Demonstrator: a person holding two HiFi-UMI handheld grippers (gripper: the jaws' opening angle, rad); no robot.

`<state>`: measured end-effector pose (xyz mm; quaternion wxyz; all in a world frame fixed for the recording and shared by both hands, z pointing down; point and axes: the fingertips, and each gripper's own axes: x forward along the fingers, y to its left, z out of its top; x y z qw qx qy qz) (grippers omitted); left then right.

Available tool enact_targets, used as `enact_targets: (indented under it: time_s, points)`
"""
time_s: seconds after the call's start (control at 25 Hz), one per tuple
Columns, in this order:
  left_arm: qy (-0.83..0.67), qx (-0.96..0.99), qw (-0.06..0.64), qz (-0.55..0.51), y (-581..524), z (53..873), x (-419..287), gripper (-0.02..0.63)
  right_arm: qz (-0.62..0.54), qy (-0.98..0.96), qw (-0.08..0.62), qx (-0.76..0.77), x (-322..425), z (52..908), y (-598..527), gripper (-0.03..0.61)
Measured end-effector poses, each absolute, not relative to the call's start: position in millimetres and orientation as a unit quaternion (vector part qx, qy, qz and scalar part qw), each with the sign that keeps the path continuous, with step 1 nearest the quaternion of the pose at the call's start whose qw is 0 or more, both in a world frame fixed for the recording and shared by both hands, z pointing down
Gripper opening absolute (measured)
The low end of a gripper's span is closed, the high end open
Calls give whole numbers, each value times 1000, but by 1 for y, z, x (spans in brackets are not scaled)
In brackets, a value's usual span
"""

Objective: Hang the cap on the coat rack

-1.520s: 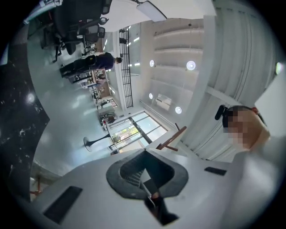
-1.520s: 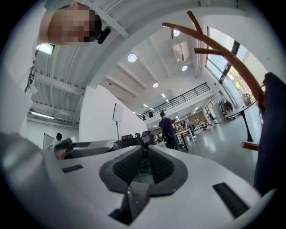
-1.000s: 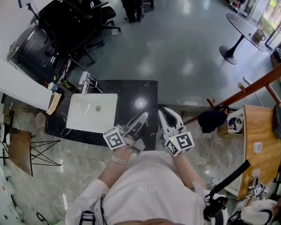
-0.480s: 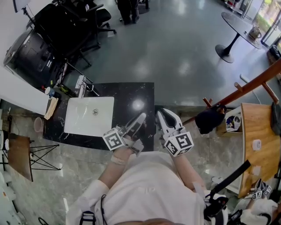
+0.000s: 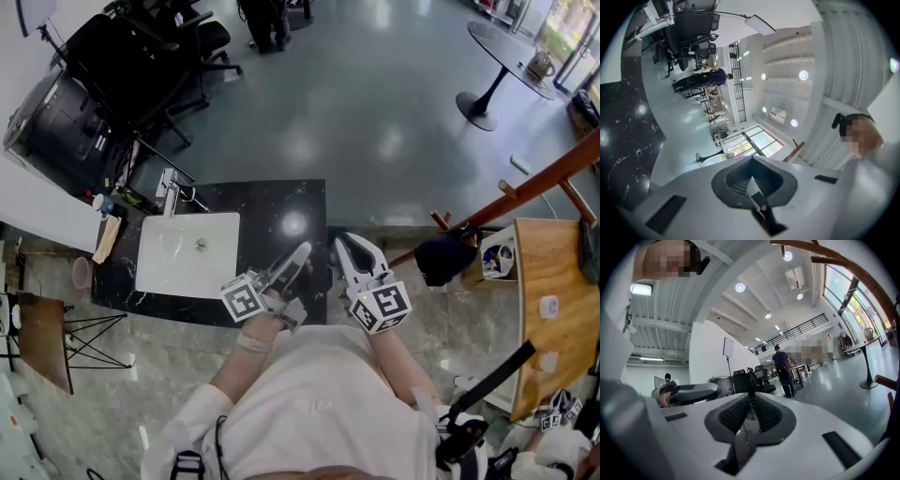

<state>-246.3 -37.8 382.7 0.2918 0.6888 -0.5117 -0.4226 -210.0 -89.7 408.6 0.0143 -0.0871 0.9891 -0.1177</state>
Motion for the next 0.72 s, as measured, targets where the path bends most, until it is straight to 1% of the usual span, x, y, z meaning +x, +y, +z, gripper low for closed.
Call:
enact_targets:
  time_s: [0.24,0.36,0.72]
  points:
    - [-503,678,307,-440,-46,388,-250,8,-120,989,15,-86,-216,409,-100,46]
    - [-513,685,298,-423,-50,389,-255,8,-122,989,15,-86,-219,411,-103,46]
    - [-516,682,306,-419,-58,394,-264,8,-128,988,18,-89,-227,410,-111,46]
